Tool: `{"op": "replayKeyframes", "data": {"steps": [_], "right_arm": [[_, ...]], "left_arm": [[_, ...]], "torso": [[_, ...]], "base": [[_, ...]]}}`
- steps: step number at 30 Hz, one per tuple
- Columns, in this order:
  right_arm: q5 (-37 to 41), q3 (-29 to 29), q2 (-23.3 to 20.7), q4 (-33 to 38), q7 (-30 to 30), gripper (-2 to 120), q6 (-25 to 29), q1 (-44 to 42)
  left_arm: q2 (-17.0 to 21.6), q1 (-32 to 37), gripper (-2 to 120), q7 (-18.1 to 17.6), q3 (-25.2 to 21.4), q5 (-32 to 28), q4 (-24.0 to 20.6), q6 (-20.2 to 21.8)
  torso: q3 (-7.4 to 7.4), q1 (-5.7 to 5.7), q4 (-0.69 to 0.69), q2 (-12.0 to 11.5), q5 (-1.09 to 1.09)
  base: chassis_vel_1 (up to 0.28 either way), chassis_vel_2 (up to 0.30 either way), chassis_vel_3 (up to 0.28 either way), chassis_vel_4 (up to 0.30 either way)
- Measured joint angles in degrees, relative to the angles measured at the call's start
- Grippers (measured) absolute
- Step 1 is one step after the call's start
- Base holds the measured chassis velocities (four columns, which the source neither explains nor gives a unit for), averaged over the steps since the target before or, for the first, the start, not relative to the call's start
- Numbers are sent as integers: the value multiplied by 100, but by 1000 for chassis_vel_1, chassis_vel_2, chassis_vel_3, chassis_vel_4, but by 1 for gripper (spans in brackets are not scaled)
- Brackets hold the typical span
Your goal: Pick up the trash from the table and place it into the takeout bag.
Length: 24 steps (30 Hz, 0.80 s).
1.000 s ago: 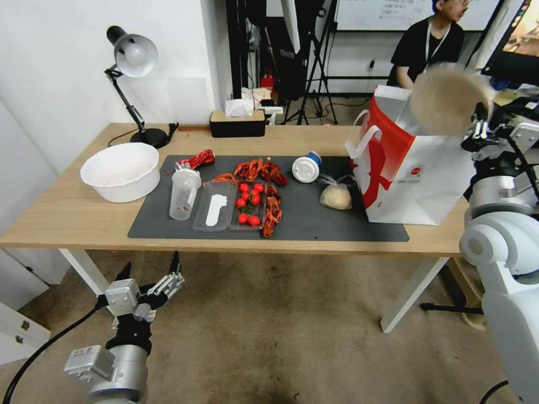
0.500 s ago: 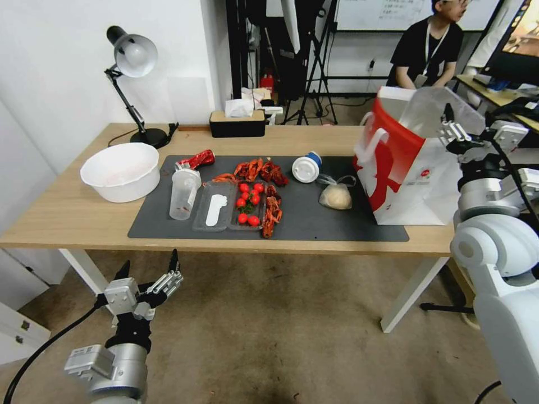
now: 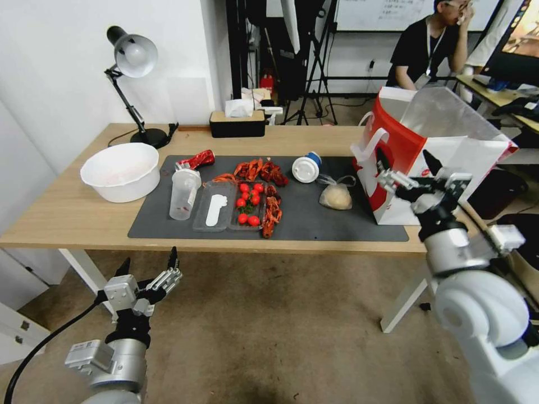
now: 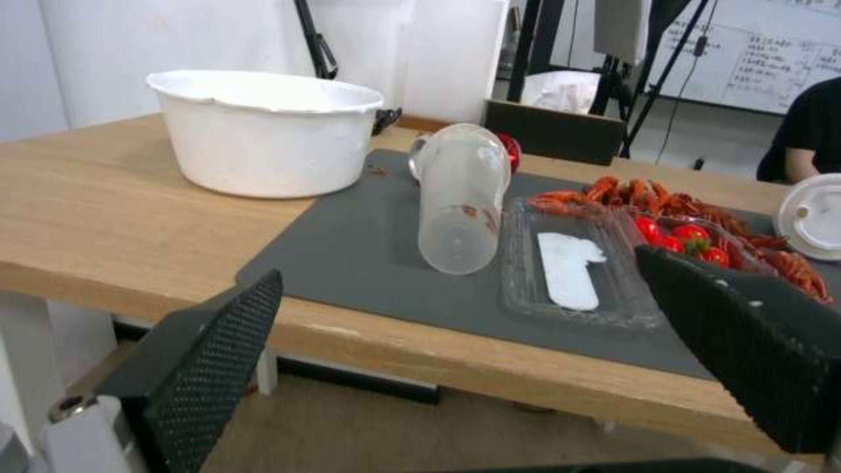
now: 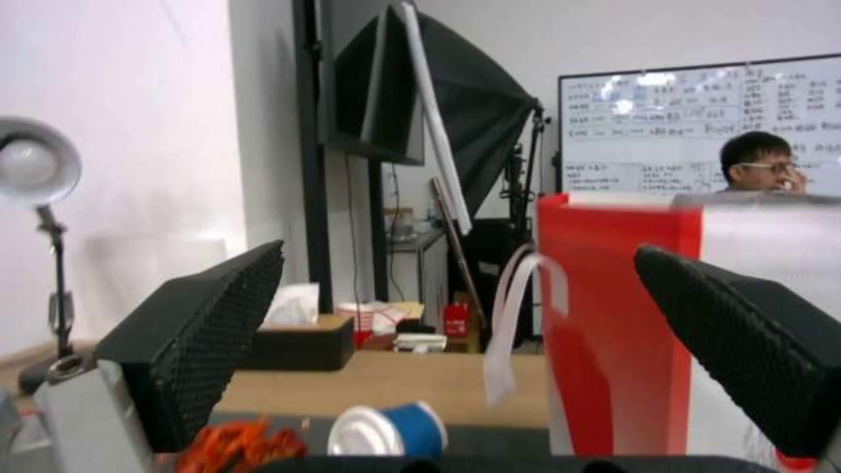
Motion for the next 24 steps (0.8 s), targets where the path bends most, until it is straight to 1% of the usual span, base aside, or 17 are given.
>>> {"op": "replayKeyframes", "data": {"steps": [1, 4, 5, 7, 8, 9, 12, 13, 16, 17, 19, 24], "right_arm": [[0, 0, 0, 0, 0, 100, 0, 0], [-352, -26, 164, -236, -173, 100, 599, -514], [-352, -26, 164, -236, -173, 100, 599, -514], [-490, -45, 260, -378, -209, 100, 898, -735], [-664, -93, 360, -574, -239, 100, 1226, -971], [-664, -93, 360, -574, -239, 100, 1226, -971], [-895, -208, 545, -937, -245, 100, 1624, -1257], [-895, -208, 545, -937, -245, 100, 1624, -1257], [-1098, -318, 676, -1347, -234, 100, 1915, -1365], [-1098, -318, 676, -1347, -234, 100, 1915, -1365], [-1207, -404, 747, -1619, -202, 100, 2054, -1409], [-1343, -523, 825, -1809, -28, 100, 2065, -1441]], "left_arm": [[0, 0, 100, 0, 0, 0, 0, 0], [45, -57, 100, 46, -39, -62, 59, -7], [45, -57, 100, 46, -39, -62, 59, -7], [66, -92, 100, 89, -45, -72, 94, -7], [79, -123, 100, 136, -47, -74, 129, 5], [79, -123, 100, 136, -47, -74, 129, 5], [96, -204, 100, 248, -53, -76, 235, 30], [96, -204, 100, 248, -53, -76, 235, 30], [112, -262, 100, 436, -73, -79, 359, 40], [112, -262, 100, 436, -73, -79, 359, 40], [124, -287, 100, 565, -83, -76, 447, 60], [108, -369, 100, 643, -89, -64, 553, 81]], "torso": [[0, 0, 0, 0, 0], [0, 0, -1, 0, 1], [0, 0, -1, 0, 1], [0, 0, -2, 0, 1], [0, -1, -2, 0, 0], [0, -1, -2, 0, 0], [0, -1, -2, 0, 0], [0, -1, -2, 0, 0], [0, 0, -1, 0, 1], [0, 0, -1, 0, 1], [0, 0, -1, 0, 1], [1, 0, -1, 0, 0]], "base": [[0, 0, 0, 0], [0, 0, 0, 0], [0, 0, 0, 0], [0, 0, 0, 0], [0, 0, 0, 0], [0, 0, 0, 0], [0, 0, 0, 0], [0, 0, 0, 0], [0, 0, 0, 0], [0, 0, 0, 0], [0, 0, 0, 0], [0, 0, 0, 0]]}}
